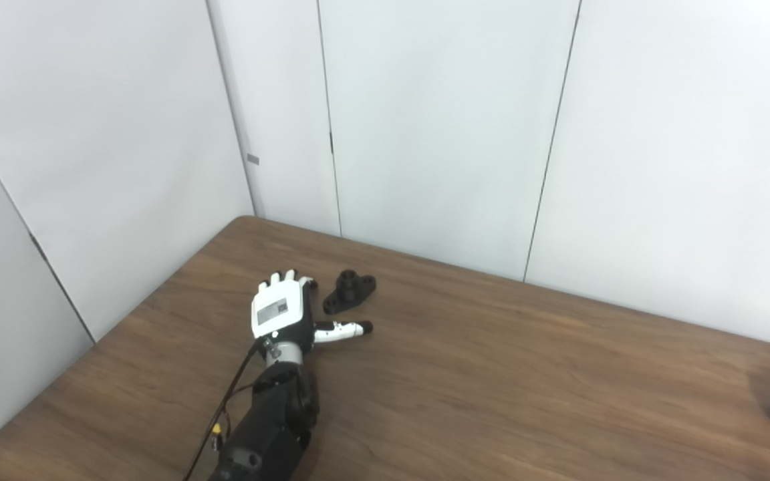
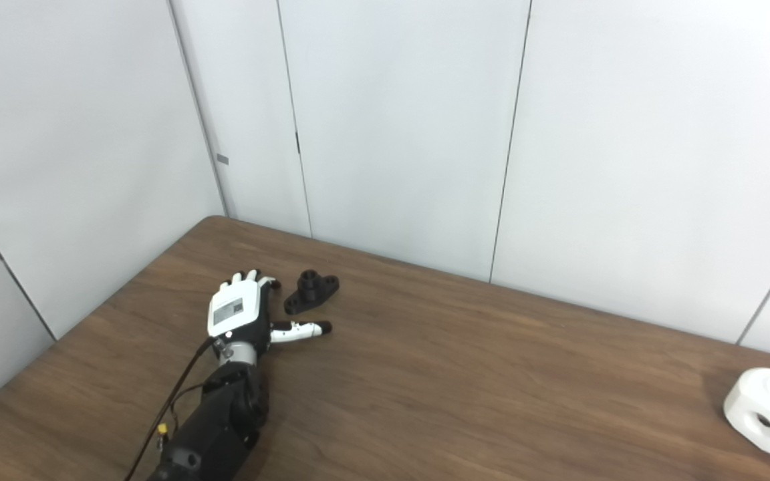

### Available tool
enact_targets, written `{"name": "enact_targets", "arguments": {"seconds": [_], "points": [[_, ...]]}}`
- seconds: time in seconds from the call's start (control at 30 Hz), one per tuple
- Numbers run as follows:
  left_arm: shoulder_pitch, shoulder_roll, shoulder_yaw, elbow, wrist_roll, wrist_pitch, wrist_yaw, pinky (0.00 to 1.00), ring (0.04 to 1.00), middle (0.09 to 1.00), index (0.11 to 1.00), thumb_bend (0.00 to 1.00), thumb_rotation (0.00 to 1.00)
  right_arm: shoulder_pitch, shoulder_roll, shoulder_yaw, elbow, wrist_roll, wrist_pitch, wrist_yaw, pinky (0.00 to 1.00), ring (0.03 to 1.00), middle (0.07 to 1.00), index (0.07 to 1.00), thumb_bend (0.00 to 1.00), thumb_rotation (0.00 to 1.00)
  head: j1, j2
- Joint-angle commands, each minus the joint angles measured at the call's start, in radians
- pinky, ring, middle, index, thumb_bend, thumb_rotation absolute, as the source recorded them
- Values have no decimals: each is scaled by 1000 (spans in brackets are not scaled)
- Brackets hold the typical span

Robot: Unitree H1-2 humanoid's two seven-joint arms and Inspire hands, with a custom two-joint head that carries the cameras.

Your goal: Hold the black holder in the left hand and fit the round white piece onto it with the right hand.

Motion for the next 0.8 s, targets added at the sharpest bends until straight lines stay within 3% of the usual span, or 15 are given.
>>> {"name": "enact_targets", "arguments": {"seconds": [0.0, 0.23, 0.27, 0.3, 0.37, 0.77], "points": [[-18, 9, -12, 21, -19, 4, 8, 1000, 1000, 949, 744, 898, 300, 22, -18, -10, -9, -4, 9, 5, 917, 992, 990, 975, 771, 944, 0, 1], [-33, 13, -35, 65, -24, 8, 45, 1000, 996, 923, 634, 838, 144, 31, -10, -17, -29, 6, 27, -2, 932, 995, 988, 965, 753, 937, -5, 6], [-34, 13, -37, 71, -23, 8, 55, 1000, 990, 915, 564, 684, 105, 32, -9, -17, -28, 9, 24, -3, 936, 997, 989, 966, 752, 935, -6, 6], [-35, 14, -42, 76, -22, 8, 65, 1000, 986, 910, 527, 606, 83, 32, -8, -18, -26, 10, 22, -3, 938, 997, 988, 965, 751, 935, -6, 6], [-35, 20, -57, 80, -21, 7, 73, 1000, 980, 902, 494, 540, 60, 33, -5, -19, -26, 19, 22, -5, 941, 998, 987, 962, 756, 933, -6, 7], [-24, 34, -86, 65, -38, 3, 75, 1000, 964, 888, 479, 521, 47, 35, -1, -24, -37, 43, 19, -9, 983, 1000, 994, 973, 739, 939, -7, 13]]}}
